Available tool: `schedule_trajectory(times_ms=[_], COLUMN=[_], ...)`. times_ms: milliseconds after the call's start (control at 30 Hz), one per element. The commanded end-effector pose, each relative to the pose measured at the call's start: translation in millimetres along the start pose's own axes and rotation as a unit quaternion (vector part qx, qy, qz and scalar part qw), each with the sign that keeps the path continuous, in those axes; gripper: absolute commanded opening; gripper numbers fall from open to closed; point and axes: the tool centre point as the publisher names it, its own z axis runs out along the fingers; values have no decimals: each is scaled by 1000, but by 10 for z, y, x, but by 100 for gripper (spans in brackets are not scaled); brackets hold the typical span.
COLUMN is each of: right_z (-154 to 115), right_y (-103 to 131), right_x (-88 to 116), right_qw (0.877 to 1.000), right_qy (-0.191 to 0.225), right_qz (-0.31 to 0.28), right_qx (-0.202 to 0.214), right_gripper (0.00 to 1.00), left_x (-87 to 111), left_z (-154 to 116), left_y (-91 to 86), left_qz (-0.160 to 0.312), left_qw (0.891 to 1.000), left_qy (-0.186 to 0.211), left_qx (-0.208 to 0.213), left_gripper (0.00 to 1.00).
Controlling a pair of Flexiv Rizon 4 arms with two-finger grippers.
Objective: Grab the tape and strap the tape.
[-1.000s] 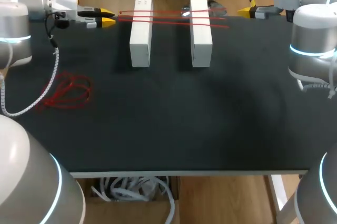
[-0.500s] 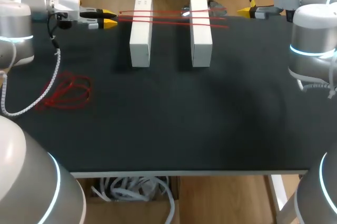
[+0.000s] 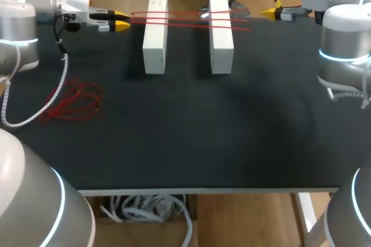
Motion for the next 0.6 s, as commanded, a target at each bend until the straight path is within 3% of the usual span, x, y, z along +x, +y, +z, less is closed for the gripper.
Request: schedule_trajectory(times_ms=[33, 600], right_z=[-3, -3], right_y=[2, 2], right_x=[-6, -6], right_qw=[1000, 1000], right_qy=[1, 1], right_qz=[0, 0], right_qx=[1, 1], right_gripper=[100, 100], left_x=[-45, -56], left_z=[13, 40], left_y=[29, 56], left_qz=[-1, -2], left_qw=[1000, 1000], left_qy=[5, 5], left_qx=[3, 6], left_gripper=[25, 20])
